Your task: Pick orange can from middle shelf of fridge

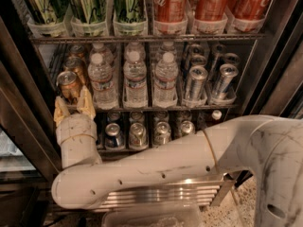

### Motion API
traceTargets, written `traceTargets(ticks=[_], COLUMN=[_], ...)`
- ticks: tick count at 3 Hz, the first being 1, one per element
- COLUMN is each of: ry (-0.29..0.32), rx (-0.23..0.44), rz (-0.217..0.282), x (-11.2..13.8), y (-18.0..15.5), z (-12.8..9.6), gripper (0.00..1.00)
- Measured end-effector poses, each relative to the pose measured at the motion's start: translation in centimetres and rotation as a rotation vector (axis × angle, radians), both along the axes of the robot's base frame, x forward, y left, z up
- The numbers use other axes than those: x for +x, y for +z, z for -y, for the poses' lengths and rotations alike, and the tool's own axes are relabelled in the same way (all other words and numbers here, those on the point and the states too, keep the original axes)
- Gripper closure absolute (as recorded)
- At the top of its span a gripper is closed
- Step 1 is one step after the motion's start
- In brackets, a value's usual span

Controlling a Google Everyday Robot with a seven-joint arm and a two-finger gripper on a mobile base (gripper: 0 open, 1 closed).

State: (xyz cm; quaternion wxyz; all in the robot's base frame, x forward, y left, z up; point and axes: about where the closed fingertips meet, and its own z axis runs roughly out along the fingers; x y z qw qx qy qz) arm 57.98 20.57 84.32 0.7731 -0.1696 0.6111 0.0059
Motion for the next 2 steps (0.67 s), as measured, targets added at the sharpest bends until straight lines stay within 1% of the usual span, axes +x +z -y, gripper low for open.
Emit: traceTargets(ticks=[1, 2], ry=[0.005, 0.022], rx=[0.019, 0.041], rz=[-0.019, -0.03], x=[0.32, 1.11], y=[-0.4, -0.49], z=[-0.26, -1.18], gripper=[0.35, 0.33])
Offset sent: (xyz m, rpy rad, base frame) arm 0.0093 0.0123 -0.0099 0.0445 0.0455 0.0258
